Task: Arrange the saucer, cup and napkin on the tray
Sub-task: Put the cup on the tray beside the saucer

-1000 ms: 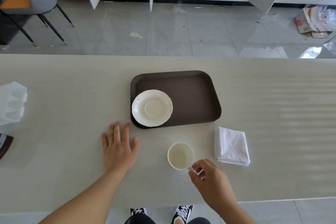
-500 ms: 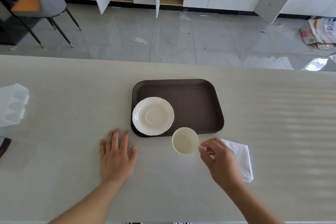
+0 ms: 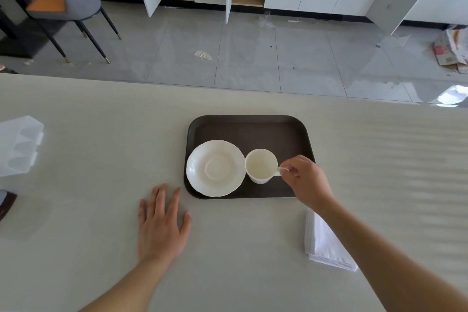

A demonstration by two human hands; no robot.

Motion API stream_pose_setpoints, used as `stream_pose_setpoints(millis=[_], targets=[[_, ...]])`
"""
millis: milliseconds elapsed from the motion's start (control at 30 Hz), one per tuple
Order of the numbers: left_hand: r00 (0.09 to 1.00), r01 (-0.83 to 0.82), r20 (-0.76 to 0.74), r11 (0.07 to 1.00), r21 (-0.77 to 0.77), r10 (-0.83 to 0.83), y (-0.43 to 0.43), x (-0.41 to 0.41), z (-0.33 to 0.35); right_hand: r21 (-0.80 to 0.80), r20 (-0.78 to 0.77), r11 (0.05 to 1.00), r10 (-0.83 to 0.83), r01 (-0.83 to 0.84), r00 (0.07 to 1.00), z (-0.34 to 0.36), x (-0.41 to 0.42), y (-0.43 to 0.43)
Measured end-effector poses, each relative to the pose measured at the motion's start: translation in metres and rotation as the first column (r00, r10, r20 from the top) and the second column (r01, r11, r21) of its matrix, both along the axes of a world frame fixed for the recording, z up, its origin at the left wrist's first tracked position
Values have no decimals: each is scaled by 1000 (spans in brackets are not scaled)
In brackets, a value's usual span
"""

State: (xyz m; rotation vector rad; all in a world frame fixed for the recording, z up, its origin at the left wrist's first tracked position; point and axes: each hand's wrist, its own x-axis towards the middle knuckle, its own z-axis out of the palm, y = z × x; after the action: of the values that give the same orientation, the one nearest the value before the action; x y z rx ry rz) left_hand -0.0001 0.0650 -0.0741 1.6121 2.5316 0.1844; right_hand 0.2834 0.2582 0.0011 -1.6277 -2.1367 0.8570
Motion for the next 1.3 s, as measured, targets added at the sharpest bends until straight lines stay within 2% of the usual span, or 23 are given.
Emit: stream_pose_setpoints(millis=[233,833,1000,1167,1300], targets=[[1000,-4,0,1000,-7,4,0,0,1,-7,40,999,45,-44,998,-2,-1,14],[1000,-10,-7,1000,-27,10,0,0,1,-68,-32,996,-52,50,998,-14,2,16],[1000,-7,-5,1000,-11,7,0,1,2,-76,-79,992,-104,98,991,-10,7,10],[1000,-11,4,1000,0,11,0,0,0,-100,-116,970,-233,222,966,-4,34,-7],[1000,-9,6,1000,16,9,0,0,-2,-151,-92,943,-310,295,946,-8,67,-30]])
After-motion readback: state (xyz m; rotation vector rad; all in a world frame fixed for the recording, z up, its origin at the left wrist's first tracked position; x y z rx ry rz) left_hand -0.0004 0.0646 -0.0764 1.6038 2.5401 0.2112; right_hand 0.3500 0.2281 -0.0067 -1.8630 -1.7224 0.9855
